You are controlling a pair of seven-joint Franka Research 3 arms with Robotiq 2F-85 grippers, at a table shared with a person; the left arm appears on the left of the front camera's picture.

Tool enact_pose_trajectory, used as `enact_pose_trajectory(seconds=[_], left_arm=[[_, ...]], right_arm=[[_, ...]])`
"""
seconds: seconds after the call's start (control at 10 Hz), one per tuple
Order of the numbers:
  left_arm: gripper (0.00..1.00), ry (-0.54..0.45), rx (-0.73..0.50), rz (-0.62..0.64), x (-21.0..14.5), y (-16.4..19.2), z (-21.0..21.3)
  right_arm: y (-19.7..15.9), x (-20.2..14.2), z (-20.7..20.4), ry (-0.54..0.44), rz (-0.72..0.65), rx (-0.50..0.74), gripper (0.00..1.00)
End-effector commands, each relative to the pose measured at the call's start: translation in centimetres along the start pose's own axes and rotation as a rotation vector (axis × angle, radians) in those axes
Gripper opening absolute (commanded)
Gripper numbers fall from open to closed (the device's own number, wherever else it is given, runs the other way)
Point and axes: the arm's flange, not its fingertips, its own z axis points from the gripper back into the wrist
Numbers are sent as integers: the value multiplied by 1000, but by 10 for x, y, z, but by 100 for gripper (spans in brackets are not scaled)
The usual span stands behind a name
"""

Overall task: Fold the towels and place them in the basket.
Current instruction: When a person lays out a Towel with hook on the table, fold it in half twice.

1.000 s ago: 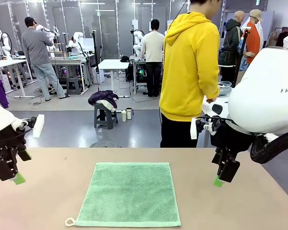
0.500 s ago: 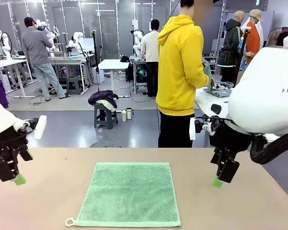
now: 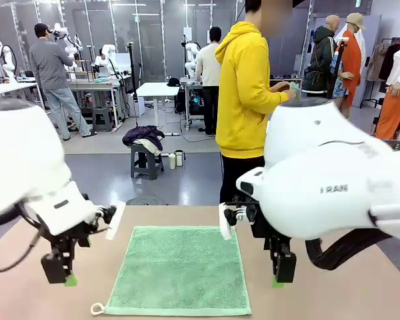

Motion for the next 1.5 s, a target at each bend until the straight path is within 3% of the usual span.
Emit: enact_pose_trajectory(seconds=[0.0,0.4,1.1,1.4], left_arm=[[100,-2,-8,0,5,6,-30],[100,-54,-33,-38,24,-4,-63],[100,-93,-86,-17,32,-8,-108],[100,-89,-121,3,32,-10,-119]], right_arm=[[-12,16,-24,34,-13,-38,100],[-9,32,-67,50,11,-57,100],[-10,37,-124,-84,-41,-43,100],[-14,44,-140,-51,-57,4,100]])
